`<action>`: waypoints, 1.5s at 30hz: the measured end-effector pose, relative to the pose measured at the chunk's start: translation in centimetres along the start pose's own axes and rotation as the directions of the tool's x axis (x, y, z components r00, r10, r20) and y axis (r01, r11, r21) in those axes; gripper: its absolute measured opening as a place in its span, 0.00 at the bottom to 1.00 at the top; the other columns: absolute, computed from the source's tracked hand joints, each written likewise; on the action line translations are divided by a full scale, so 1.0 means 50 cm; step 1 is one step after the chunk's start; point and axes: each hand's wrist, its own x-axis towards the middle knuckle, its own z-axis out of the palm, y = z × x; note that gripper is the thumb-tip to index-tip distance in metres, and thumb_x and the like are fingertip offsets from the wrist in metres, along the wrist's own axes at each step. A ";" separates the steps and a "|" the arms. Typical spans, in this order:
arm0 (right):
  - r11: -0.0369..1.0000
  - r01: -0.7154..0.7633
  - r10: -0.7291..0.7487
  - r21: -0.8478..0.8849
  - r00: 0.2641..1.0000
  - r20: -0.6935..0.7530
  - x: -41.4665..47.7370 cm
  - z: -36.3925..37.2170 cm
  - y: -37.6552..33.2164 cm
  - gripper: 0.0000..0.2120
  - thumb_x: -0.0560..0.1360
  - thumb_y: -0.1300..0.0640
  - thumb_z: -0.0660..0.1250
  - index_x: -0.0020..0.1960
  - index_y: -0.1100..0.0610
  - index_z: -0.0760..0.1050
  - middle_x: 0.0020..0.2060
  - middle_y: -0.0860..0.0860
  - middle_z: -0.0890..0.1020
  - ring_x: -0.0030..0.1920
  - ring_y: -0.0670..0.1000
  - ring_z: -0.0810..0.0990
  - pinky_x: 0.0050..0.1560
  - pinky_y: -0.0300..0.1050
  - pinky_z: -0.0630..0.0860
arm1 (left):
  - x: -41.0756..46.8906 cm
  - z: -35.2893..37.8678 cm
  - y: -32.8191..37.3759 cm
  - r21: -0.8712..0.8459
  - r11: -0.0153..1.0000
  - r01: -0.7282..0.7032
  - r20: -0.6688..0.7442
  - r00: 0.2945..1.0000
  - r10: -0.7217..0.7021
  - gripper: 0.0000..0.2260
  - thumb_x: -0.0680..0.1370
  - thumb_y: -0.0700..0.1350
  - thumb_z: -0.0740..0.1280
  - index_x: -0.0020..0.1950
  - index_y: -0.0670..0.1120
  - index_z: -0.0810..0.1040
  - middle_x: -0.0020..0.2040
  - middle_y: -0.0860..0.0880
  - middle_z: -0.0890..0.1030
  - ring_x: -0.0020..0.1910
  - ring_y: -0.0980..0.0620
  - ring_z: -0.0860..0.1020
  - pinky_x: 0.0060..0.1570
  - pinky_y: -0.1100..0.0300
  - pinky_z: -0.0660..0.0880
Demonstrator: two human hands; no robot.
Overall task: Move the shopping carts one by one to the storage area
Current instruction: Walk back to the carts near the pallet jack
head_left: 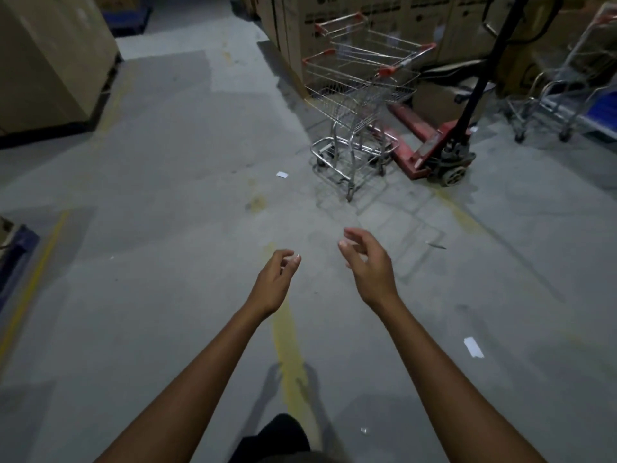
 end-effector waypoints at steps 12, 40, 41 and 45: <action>0.967 0.253 -0.251 0.000 0.962 -0.111 0.567 0.057 -0.068 0.25 0.74 0.39 0.64 0.66 0.51 0.76 0.57 0.38 0.80 0.57 0.42 0.79 0.50 0.44 0.81 | 0.619 0.026 -0.094 0.022 0.984 0.176 0.195 0.965 -0.177 0.19 0.81 0.63 0.57 0.63 0.50 0.72 0.62 0.45 0.77 0.60 0.45 0.76 0.60 0.50 0.72; 0.962 -0.204 0.160 -0.183 0.961 -0.227 1.780 -0.174 0.361 0.16 0.76 0.47 0.71 0.61 0.52 0.77 0.56 0.47 0.82 0.52 0.47 0.82 0.48 0.39 0.75 | 1.916 0.273 0.524 -0.028 0.849 -0.527 0.110 0.843 0.527 0.25 0.78 0.65 0.58 0.68 0.52 0.72 0.58 0.54 0.77 0.55 0.69 0.74 0.51 0.60 0.75; 0.959 -0.206 0.164 -0.193 0.963 -0.216 1.819 -0.190 0.362 0.15 0.76 0.48 0.71 0.61 0.52 0.77 0.55 0.46 0.82 0.51 0.47 0.81 0.48 0.38 0.74 | 1.949 0.289 0.536 -0.023 0.850 -0.527 0.105 0.844 0.526 0.25 0.78 0.65 0.57 0.68 0.51 0.72 0.58 0.54 0.77 0.55 0.69 0.74 0.50 0.62 0.73; 0.962 -0.172 0.129 -0.213 0.971 -0.202 1.946 -0.248 0.357 0.15 0.77 0.48 0.71 0.61 0.51 0.77 0.52 0.43 0.81 0.52 0.47 0.81 0.51 0.43 0.75 | 2.068 0.357 0.557 -0.005 0.873 -0.488 0.111 0.867 0.486 0.28 0.78 0.66 0.57 0.69 0.48 0.71 0.60 0.49 0.77 0.56 0.59 0.76 0.54 0.55 0.76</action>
